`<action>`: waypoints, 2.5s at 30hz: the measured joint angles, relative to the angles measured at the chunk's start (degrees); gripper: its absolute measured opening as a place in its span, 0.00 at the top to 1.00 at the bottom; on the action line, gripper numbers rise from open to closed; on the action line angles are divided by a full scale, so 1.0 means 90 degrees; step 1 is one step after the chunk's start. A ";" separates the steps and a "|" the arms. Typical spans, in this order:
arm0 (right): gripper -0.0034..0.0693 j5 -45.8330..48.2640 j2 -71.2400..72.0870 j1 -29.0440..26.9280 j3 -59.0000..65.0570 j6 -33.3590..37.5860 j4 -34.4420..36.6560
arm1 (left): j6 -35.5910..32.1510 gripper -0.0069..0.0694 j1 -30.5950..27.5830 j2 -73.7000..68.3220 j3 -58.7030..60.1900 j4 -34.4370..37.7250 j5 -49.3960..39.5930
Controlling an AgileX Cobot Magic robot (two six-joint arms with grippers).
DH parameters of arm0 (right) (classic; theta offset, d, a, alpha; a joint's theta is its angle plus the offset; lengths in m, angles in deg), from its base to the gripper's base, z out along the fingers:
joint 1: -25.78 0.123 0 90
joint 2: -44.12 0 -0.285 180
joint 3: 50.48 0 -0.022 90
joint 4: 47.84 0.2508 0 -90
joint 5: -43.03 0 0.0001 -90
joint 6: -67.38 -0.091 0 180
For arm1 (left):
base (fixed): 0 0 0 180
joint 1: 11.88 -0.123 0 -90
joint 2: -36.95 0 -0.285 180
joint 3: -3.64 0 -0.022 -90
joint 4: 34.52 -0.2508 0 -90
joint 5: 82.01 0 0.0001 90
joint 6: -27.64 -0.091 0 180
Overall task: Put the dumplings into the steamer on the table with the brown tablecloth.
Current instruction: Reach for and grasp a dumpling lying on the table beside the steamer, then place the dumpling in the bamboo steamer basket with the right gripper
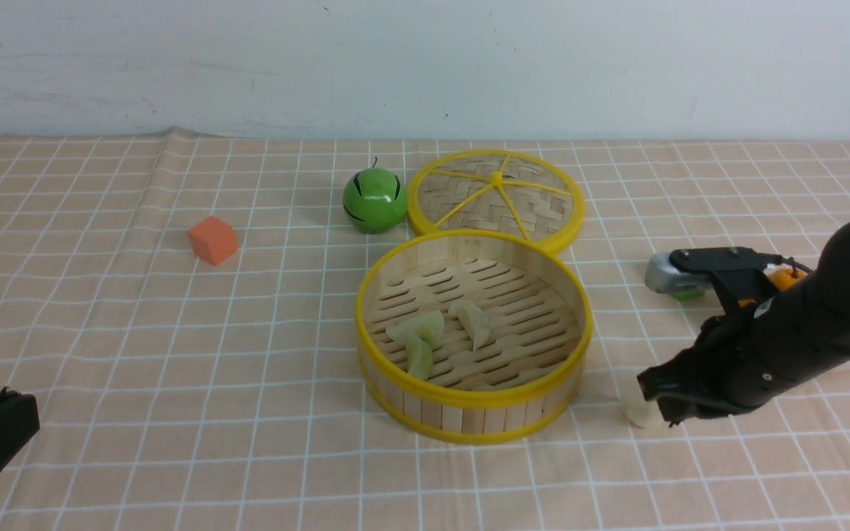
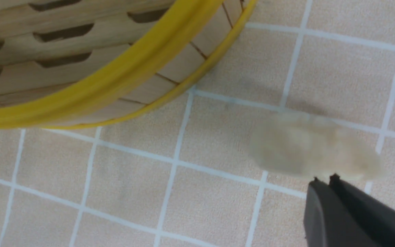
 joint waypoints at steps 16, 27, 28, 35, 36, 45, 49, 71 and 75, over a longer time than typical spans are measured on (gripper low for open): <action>0.29 -0.0662 -0.0552 0.0000 0.0000 0.2900 0.0726 | 0.0000 0.87 0.0000 0.0000 0.0000 0.0000 0.0084; 0.70 -0.0812 -0.0658 0.0000 -0.0020 0.4163 0.1240 | 0.0000 0.86 0.0000 0.0000 0.0000 0.0000 0.0089; 0.70 -0.0783 -0.0642 0.0000 -0.0020 0.4169 0.1231 | 0.0000 0.86 0.0000 0.0000 0.0000 0.0000 0.0089; 0.70 0.0186 0.0090 0.0000 -0.0099 0.4178 0.1312 | -0.0006 0.86 0.0000 0.0000 0.0005 0.0000 0.0089; 0.70 0.0224 0.0119 0.0000 -0.0116 0.4178 0.1338 | -0.0006 0.86 0.0000 0.0000 0.0005 0.0000 0.0089; 0.70 0.0385 0.0324 0.0948 -0.0843 0.5254 0.4192 | -0.0018 0.86 0.0000 0.0000 0.0005 0.0000 0.0096; 0.70 -0.0342 -0.0164 0.1507 -0.0869 0.6278 0.4944 | -0.0018 0.85 0.0000 0.0000 0.0005 0.0000 0.0096; 0.30 -0.1961 -0.1167 0.1892 -0.0869 0.8978 0.7761 | -0.0025 0.85 0.0000 0.0000 0.0007 -0.0006 0.0091; 0.32 -0.2240 -0.0604 0.1892 -0.0863 0.8978 0.7761 | -0.0025 0.85 0.0000 0.0000 0.0007 -0.0006 0.0091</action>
